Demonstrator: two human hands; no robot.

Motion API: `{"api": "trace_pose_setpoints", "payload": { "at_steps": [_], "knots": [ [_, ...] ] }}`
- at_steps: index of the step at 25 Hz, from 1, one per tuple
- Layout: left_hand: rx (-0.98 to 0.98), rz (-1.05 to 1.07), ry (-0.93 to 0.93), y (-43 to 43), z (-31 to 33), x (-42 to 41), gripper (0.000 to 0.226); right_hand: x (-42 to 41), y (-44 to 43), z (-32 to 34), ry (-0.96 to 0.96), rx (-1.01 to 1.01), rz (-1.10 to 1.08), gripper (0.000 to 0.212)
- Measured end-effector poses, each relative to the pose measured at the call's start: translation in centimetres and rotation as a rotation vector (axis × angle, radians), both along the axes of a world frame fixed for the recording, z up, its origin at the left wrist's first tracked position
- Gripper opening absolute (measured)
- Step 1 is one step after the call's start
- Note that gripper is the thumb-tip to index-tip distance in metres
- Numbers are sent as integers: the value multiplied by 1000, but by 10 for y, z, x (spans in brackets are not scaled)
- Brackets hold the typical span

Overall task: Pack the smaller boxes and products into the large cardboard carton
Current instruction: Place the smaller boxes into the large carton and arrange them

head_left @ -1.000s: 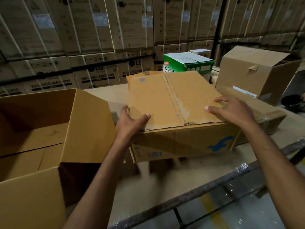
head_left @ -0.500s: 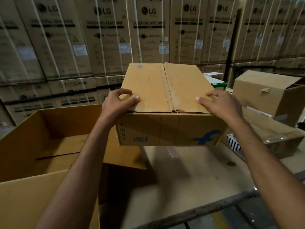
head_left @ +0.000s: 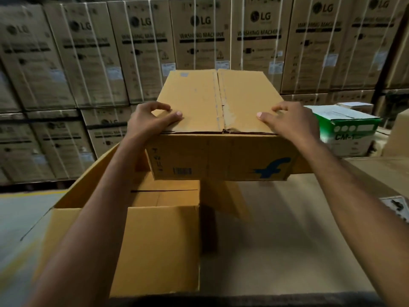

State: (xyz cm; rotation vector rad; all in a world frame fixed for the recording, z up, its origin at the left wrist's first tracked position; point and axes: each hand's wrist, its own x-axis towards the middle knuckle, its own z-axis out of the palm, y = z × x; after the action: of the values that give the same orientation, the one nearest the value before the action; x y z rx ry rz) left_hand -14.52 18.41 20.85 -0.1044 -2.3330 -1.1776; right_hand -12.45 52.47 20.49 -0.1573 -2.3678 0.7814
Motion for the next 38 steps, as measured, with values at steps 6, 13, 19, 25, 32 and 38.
{"api": "trace_pose_setpoints", "payload": {
  "at_steps": [6, 13, 19, 25, 32, 38],
  "knots": [
    [3, -3, -10, -142, -3, -24, 64, -34, -140, -10, 0, -42, 28, 67],
    [42, -1, -110, -257, -69, -48, 65, -51, -261, -49, -58, 1, -66, 59],
    [93, -8, -157, -295, -98, -59, 62, -56, -300, -58, -124, 75, -72, 54],
    [29, 21, -220, -296, -128, -61, 59, -62, -307, -95, -212, 71, -78, 54],
    [-143, 28, -308, -294, -152, -62, 57, -64, -309, -138, -361, 53, -68, 51],
    [-295, -42, -407, -288, -156, -77, 52, -79, -305, -162, -408, 37, -57, 46]
  ]
}}
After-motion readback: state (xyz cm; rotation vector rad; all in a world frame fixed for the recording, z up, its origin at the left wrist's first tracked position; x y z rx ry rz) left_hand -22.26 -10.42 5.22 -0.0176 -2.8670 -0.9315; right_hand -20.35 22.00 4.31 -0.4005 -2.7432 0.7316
